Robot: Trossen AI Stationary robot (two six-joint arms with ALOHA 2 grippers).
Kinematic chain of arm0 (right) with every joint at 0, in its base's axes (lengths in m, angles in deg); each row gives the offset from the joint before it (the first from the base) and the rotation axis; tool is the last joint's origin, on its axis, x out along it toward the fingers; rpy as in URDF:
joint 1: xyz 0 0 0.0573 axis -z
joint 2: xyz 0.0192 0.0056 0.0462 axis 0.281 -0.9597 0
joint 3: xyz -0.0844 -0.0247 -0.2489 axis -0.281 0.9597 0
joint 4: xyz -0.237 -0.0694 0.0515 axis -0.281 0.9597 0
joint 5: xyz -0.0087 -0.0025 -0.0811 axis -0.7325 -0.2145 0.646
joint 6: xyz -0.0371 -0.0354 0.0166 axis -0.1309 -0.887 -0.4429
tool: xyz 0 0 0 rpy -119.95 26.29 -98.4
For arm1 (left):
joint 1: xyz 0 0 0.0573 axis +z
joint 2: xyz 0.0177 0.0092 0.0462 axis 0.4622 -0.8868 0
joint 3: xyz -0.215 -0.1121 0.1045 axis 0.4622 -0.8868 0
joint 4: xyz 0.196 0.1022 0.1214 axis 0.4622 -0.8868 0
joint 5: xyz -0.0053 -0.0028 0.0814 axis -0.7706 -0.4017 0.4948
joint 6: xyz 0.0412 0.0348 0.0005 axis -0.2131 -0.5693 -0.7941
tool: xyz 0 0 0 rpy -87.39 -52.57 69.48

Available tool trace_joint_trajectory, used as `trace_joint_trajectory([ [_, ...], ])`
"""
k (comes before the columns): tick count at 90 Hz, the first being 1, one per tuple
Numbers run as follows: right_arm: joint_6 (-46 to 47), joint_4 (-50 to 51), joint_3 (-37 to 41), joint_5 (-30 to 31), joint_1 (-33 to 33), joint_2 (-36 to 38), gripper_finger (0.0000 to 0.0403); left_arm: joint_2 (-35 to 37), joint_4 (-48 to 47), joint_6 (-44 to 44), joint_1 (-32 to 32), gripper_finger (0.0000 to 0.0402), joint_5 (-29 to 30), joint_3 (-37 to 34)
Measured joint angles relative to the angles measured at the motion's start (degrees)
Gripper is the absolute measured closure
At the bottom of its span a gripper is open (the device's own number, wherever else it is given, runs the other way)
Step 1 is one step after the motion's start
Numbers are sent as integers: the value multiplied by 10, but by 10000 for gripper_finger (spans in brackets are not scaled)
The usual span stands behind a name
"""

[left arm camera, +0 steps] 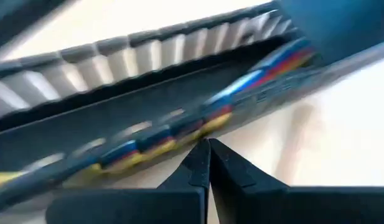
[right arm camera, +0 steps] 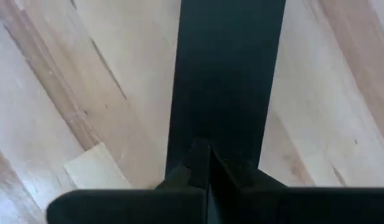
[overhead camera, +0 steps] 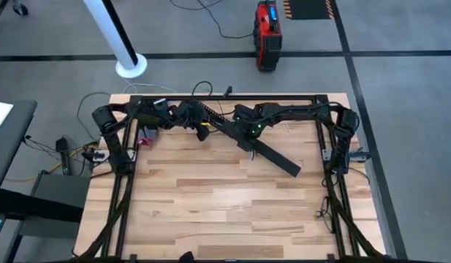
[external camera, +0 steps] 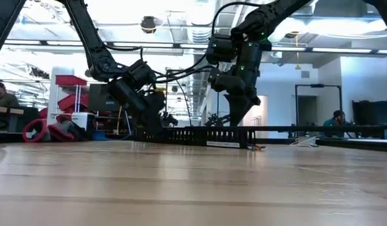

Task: Ziptie cables
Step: Close the black cable duct

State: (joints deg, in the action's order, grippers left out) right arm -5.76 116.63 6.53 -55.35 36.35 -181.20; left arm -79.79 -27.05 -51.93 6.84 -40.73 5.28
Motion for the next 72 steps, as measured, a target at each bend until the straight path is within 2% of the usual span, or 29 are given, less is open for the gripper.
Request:
trace_joint_trajectory([
  [10, 0, -19, -1, 5, 0, -2, 403, 1, 28, 14, -4, 401, -68, 1],
  [15, -1, -18, 0, 6, 0, -2, 403, 1, 28, 22, -4, 402, -77, 1],
  [31, -4, -17, 0, 5, 0, -2, 403, -2, 5, 23, -9, 402, -9, 1],
  [50, -4, -14, 0, 1, 0, -2, 403, -2, -9, 22, -6, 402, 33, 1],
  [72, -9, -19, 1, -6, 4, -2, 403, -2, 6, 28, 3, 401, 36, 0],
])
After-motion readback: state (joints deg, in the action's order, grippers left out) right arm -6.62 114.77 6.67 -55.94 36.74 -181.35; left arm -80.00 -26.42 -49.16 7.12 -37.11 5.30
